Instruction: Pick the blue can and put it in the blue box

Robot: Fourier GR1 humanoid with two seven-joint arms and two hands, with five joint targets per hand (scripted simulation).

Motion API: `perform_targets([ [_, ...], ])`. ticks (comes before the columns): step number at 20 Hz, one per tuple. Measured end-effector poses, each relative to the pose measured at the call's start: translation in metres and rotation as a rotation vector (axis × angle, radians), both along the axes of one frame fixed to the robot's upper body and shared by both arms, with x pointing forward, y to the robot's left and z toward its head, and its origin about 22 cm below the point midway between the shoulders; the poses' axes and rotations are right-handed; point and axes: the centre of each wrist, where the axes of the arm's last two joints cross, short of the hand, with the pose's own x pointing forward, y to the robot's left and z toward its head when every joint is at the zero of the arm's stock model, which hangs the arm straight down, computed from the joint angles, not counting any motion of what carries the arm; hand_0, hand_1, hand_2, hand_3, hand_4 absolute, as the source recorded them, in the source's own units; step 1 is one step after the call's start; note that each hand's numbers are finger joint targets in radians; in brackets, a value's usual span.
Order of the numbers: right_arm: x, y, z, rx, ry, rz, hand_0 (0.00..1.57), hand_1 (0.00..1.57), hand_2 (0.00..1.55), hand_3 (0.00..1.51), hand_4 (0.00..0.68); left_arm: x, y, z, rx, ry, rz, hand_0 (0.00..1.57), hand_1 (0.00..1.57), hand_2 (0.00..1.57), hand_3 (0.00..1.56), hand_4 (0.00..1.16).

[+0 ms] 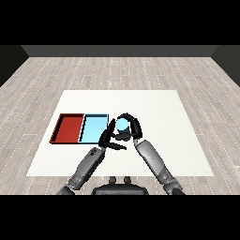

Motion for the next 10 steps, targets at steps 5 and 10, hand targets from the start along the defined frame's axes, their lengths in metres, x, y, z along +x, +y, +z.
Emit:
perform_targets([
  [5, -0.005, 0.005, -0.004, 0.043, 0.015, 0.008, 1.46, 1.46, 1.46, 1.39, 0.599, -0.001, -0.009, 0.001, -0.011, -0.009, -0.017, 0.00, 0.00, 0.00, 0.00, 0.00],
  [10, -0.009, 0.015, -0.011, 0.085, 0.026, 0.024, 1.47, 1.47, 1.46, 1.39, 0.601, 0.004, -0.025, 0.006, -0.018, -0.003, -0.020, 0.00, 0.00, 0.00, 0.00, 0.37],
])
